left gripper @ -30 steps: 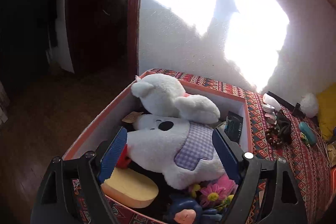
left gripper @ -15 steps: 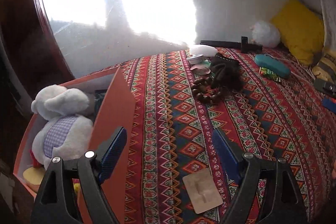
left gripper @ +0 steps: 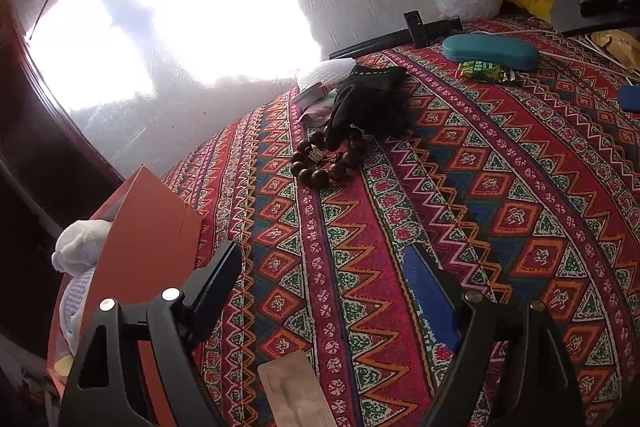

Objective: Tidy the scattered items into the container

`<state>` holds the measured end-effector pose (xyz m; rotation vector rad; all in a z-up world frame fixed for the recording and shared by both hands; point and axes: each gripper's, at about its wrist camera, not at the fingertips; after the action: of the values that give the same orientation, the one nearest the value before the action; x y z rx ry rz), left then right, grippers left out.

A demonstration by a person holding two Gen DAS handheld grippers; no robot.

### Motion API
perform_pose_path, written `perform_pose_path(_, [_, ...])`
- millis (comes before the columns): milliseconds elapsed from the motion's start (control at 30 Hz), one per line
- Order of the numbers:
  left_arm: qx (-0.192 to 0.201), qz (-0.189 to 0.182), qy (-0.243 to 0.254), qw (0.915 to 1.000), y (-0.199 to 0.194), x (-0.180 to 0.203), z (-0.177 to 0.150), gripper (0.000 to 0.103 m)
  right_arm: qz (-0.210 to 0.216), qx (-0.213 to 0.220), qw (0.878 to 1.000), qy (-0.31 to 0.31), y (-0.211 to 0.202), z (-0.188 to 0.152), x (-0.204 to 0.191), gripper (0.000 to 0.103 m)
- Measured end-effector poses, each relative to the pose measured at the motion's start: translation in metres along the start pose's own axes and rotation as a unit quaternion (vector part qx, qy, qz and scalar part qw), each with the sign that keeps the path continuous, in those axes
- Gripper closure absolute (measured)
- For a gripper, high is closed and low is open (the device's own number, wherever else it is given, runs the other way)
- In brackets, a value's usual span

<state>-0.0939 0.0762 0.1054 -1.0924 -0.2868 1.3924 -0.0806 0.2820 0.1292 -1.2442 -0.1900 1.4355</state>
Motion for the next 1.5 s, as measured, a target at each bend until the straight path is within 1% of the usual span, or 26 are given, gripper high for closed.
perform_pose_path(133, [0.008, -0.012, -0.009, 0.9999, -0.019, -0.003, -0.001, 0.020, 0.004, -0.005, 1.000, -0.004, 0.001, -0.002, -0.004, 0.002])
perform_pose_path(267, [0.024, -0.005, -0.034, 0.9991, -0.051, -0.022, -0.011, 0.020, 0.008, -0.005, 1.000, -0.020, -0.002, -0.008, -0.019, 0.002])
perform_pose_path(333, [0.029, 0.004, -0.063, 0.9976, -0.070, -0.041, -0.021, 0.020, 0.015, -0.001, 0.999, -0.038, -0.006, -0.016, -0.035, 0.001])
perform_pose_path(400, [0.032, 0.016, -0.100, 0.9944, -0.090, -0.066, -0.038, 0.019, 0.022, 0.003, 0.997, -0.068, -0.009, -0.029, -0.056, 0.001])
perform_pose_path(467, [0.026, 0.019, -0.147, 0.9886, -0.109, -0.097, -0.064, 0.014, 0.026, 0.003, 0.995, -0.100, -0.009, -0.046, -0.081, 0.001])
perform_pose_path(500, [0.023, 0.019, -0.173, 0.9845, -0.118, -0.114, -0.079, 0.005, 0.030, 0.003, 0.993, -0.113, -0.010, -0.056, -0.093, 0.001])
perform_pose_path(533, [0.023, 0.021, -0.199, 0.9795, -0.128, -0.131, -0.096, 0.000, 0.036, 0.004, 0.991, -0.126, -0.012, -0.067, -0.106, 0.001])
perform_pose_path(567, [0.024, 0.032, -0.225, 0.9735, -0.138, -0.148, -0.114, 0.000, 0.043, 0.005, 0.989, -0.139, -0.015, -0.078, -0.119, 0.001])
perform_pose_path(633, [0.019, 0.070, -0.267, 0.9608, -0.156, -0.177, -0.147, 0.000, 0.060, 0.009, 0.983, -0.172, -0.025, -0.101, -0.147, 0.001])
perform_pose_path(667, [0.016, 0.088, -0.285, 0.9542, -0.165, -0.190, -0.162, 0.000, 0.059, 0.004, 0.979, -0.193, -0.029, -0.112, -0.162, 0.001])
perform_pose_path(733, [0.015, 0.106, -0.325, 0.9395, -0.182, -0.214, -0.188, 0.000, 0.042, -0.005, 0.969, -0.242, -0.037, -0.135, -0.192, 0.001])
perform_pose_path(767, [0.016, 0.111, -0.343, 0.9326, -0.191, -0.224, -0.197, 0.000, 0.041, 0.002, 0.965, -0.259, -0.044, -0.146, -0.205, 0.001])
perform_pose_path(867, [0.028, 0.130, -0.385, 0.9134, -0.218, -0.244, -0.216, 0.000, 0.063, 0.027, 0.953, -0.294, -0.068, -0.175, -0.229, 0.001])
perform_pose_path(900, [0.033, 0.138, -0.395, 0.9078, -0.227, -0.248, -0.219, 0.000, 0.068, 0.032, 0.949, -0.307, -0.075, -0.182, -0.235, 0.001])
perform_pose_path(967, [0.046, 0.142, -0.409, 0.9002, -0.242, -0.251, -0.224, 0.000, 0.067, 0.041, 0.941, -0.330, -0.084, -0.193, -0.245, 0.001])
perform_pose_path(1000, [0.052, 0.140, -0.412, 0.8988, -0.248, -0.251, -0.225, 0.000, 0.061, 0.046, 0.937, -0.339, -0.088, -0.198, -0.247, 0.001])
perform_pose_path(1033, [0.056, 0.138, -0.411, 0.8996, -0.251, -0.250, -0.224, 0.000, 0.056, 0.051, 0.935, -0.347, -0.090, -0.201, -0.249, 0.001])
perform_pose_path(1100, [0.056, 0.137, -0.402, 0.9035, -0.254, -0.246, -0.220, 0.000, 0.048, 0.059, 0.930, -0.360, -0.094, -0.206, -0.251, 0.001])
perform_pose_path(1200, [0.041, 0.138, -0.383, 0.9124, -0.251, -0.238, -0.213, 0.000, 0.037, 0.065, 0.926, -0.371, -0.094, -0.210, -0.252, 0.001])
perform_pose_path(1300, [0.030, 0.129, -0.372, 0.9186, -0.246, -0.231, -0.209, 0.000, 0.032, 0.065, 0.925, -0.374, -0.094, -0.213, -0.252, 0.001])
perform_pose_path(1400, [0.033, 0.128, -0.367, 0.9205, -0.246, -0.226, -0.207, 0.000, 0.030, 0.066, 0.926, -0.372, -0.095, -0.213, -0.250, 0.001])
perform_pose_path(1500, [0.044, 0.134, -0.363, 0.9211, -0.253, -0.220, -0.205, 0.000, 0.027, 0.069, 0.924, -0.374, -0.096, -0.213, -0.249, 0.001])
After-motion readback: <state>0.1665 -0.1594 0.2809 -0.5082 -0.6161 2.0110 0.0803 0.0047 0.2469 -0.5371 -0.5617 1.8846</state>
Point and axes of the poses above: each gripper's, at about its wrist camera, not at the fingertips, and y roughly the way its jaws point, x to its right, z to its top, and after that the axes turned 11 degrees about -x, right-handed
